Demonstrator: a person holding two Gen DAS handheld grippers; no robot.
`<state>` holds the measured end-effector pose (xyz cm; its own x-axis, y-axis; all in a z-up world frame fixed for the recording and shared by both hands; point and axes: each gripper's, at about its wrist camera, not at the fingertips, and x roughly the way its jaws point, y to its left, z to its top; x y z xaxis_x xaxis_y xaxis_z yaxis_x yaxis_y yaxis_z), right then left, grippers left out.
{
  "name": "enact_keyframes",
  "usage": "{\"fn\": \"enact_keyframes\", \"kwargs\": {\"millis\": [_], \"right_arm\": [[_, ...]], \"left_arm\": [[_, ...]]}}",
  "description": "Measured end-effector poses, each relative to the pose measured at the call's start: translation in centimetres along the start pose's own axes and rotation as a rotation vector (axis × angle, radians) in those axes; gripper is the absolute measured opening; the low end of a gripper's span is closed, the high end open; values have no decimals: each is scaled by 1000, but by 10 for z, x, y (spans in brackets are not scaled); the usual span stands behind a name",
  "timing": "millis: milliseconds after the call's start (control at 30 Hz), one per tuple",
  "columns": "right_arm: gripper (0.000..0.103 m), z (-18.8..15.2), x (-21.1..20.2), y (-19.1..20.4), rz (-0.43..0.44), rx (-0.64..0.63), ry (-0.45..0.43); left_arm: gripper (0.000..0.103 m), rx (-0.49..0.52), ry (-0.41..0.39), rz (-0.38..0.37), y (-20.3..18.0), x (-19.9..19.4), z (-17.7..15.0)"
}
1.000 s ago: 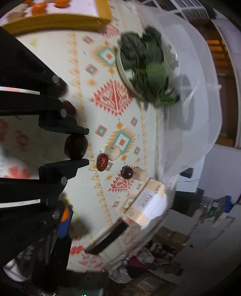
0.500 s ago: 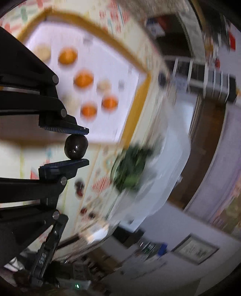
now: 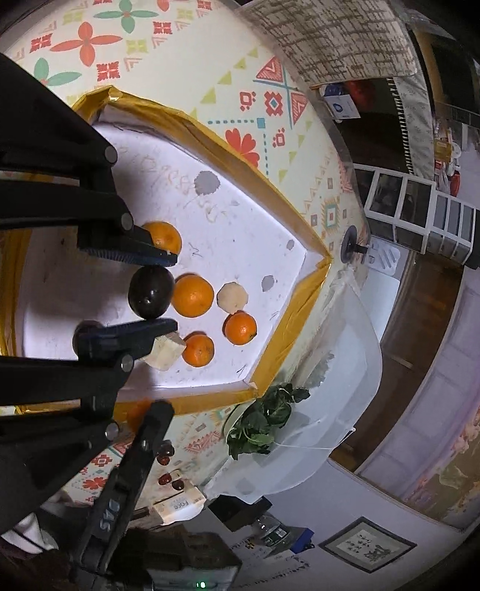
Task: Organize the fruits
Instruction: 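Carry the dark fruit and orange over the white tray and release both, then grasp a white yam chunk on the table with the right tool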
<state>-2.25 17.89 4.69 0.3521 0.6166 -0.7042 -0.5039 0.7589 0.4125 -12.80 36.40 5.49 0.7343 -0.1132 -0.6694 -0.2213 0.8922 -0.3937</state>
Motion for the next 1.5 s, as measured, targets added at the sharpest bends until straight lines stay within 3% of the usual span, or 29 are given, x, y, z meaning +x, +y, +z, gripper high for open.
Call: {"fn": "enact_keyframes", "kwargs": {"millis": [67,167,400,500,567,600,667,767,900,1000,1067,1100,1233,1500], "right_arm": [[35,0,2,-1,-3,4,-3],[38,-1,1,0,-17,-1,-15],[51,0,-28,5,-40,-42,-100],[60,-5,-56,5,-102,-95,-166],[76,-13,-79,5,-193,-161,-235],[82,-17,-91,3,-239,-189,-273],[103,-26,-116,-10,-304,-212,-343],[103,-35,-144,-53,-369,-155,-349],[101,-40,-175,-136,-443,45,-302],[82,-42,-200,-205,-467,211,-280],[60,-41,-211,-241,-455,298,-276],[58,-38,-213,-260,-442,349,-274],[56,-17,-211,-301,-440,420,-279],[56,52,-162,-344,-478,433,-243]], "left_arm": [[49,-9,-10,-13,1,-3,1],[62,-23,-35,-19,0,-13,3],[75,-47,-81,-43,-10,-32,7],[84,-18,-97,-31,-25,-39,8],[93,4,-108,-15,-39,-43,6],[93,17,-112,-22,-47,-45,4],[93,47,-108,-50,-64,-46,0],[93,98,-78,-90,-91,-41,-8],[93,145,-31,-143,-122,-29,-22],[93,166,-6,-164,-140,-21,-31],[93,174,8,-176,-151,-16,-35],[93,178,13,-179,-154,-13,-36],[93,198,31,-188,-167,-4,-39],[93,227,65,-162,-176,14,-38]]}}
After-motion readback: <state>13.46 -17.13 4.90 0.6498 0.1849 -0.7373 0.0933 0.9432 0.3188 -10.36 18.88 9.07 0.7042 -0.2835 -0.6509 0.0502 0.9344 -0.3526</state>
